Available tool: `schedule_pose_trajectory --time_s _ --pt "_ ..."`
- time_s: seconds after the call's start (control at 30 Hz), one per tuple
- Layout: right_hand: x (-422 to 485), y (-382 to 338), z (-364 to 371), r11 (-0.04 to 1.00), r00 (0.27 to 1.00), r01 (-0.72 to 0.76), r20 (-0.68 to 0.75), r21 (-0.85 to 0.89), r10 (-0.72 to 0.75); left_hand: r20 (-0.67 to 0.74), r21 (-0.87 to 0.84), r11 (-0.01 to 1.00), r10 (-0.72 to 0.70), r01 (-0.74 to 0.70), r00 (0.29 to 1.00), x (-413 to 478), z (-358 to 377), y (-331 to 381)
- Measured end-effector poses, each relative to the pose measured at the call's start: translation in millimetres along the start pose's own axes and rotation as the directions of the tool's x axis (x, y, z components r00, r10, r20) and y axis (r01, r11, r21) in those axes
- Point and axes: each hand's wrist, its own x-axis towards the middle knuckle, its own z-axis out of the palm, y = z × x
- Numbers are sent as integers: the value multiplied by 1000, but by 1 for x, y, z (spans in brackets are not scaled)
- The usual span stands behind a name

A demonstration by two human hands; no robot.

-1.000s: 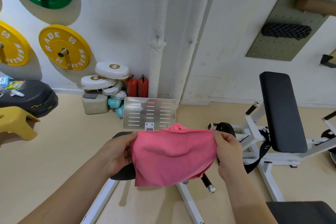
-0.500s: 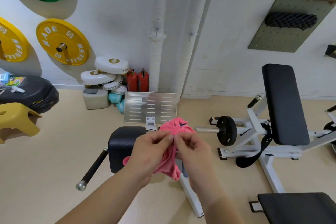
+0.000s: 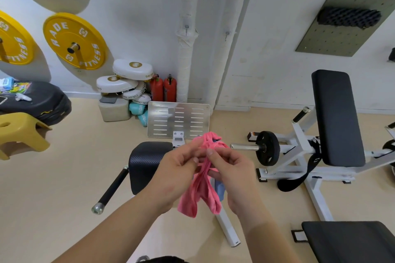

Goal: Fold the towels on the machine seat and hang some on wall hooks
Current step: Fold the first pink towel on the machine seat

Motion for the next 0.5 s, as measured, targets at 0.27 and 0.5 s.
schedule_pose_trajectory --time_s 0.27,0.5 --pt "18 -29 13 999 999 34 -4 -35 -34 -52 132 983 137 -130 989 7 -11 -1" --pt "15 -36 14 965 982 0 181 -261 48 -166 165 977 161 -134 973 20 -29 1"
